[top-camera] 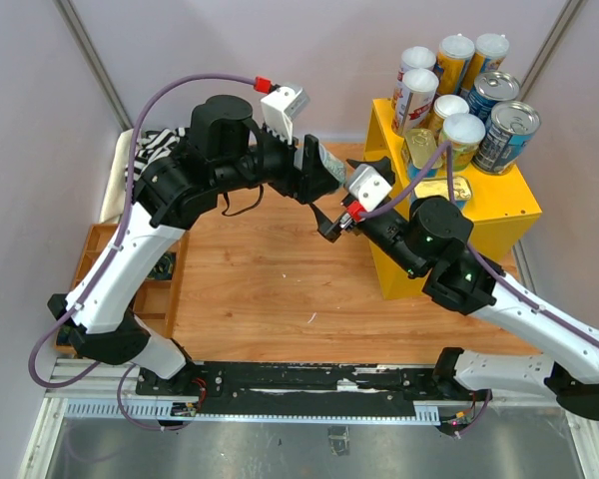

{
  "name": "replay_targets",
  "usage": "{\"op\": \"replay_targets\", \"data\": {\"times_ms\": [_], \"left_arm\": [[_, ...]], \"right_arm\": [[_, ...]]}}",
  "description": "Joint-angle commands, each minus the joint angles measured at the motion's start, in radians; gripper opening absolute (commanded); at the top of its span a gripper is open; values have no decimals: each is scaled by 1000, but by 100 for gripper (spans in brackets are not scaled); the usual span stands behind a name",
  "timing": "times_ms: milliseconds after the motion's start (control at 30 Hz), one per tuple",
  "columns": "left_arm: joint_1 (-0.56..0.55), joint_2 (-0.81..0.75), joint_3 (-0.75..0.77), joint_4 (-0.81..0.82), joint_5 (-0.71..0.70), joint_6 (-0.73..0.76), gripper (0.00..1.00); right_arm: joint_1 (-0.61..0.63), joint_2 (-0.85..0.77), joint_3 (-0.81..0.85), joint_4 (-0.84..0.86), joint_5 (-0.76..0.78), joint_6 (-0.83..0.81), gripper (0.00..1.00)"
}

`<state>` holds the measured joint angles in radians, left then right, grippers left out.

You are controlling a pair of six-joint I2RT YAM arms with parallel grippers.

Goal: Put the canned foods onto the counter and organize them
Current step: Place the canned food on the counter.

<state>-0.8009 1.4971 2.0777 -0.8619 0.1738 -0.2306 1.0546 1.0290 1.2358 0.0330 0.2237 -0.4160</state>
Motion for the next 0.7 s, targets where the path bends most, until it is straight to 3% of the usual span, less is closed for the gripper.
{"op": "replay_targets", "data": {"times_ms": [0, 333, 667], "left_arm": [[-3, 2, 58, 72, 55, -14, 1], [-3, 18, 60, 57, 77, -28, 1], [-3, 30, 50, 60, 88, -27, 0]], "right_arm": [[11, 28, 51, 37, -33, -40, 99], [9, 62, 77, 70, -52, -64, 96], [9, 77, 81, 89, -36, -70, 83]]}}
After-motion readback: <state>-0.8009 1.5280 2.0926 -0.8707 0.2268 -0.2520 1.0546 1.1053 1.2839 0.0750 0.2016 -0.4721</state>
